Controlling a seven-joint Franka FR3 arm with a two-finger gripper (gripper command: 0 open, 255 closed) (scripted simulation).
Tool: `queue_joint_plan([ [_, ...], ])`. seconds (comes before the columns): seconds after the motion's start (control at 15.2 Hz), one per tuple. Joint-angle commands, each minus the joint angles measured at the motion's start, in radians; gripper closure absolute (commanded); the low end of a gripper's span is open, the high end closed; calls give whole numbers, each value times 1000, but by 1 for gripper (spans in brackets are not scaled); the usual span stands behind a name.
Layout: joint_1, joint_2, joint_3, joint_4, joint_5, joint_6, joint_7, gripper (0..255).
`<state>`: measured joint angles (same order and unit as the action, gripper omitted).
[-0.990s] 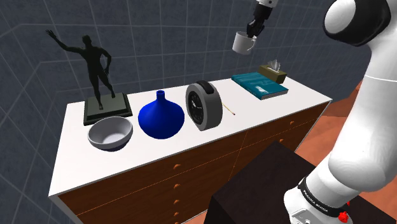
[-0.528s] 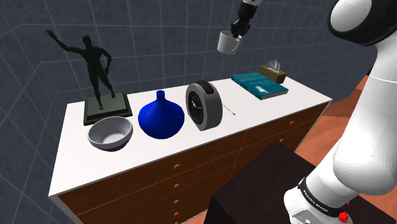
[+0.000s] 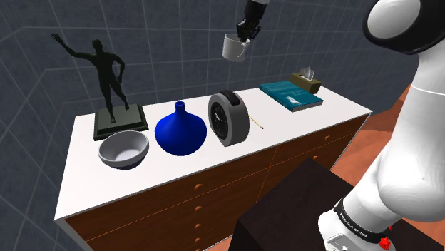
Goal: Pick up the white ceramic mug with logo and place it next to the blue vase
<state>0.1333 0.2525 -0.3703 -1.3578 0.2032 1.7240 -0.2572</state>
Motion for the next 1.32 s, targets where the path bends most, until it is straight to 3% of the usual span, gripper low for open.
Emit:
queue_joint_plan([
  [0.0, 29, 8, 15, 4, -6, 11, 44, 255],
  [0.4, 98, 80, 55, 106, -12, -7, 165, 255],
  [0.73, 145, 179, 85, 253, -10, -48, 262, 255],
  [0.99, 171, 299, 108, 445, -2, -114, 338, 255],
  [1.12, 173, 409, 123, 631, 8, -185, 385, 255],
  [1.25, 188, 371, 119, 536, 1, -130, 379, 255],
])
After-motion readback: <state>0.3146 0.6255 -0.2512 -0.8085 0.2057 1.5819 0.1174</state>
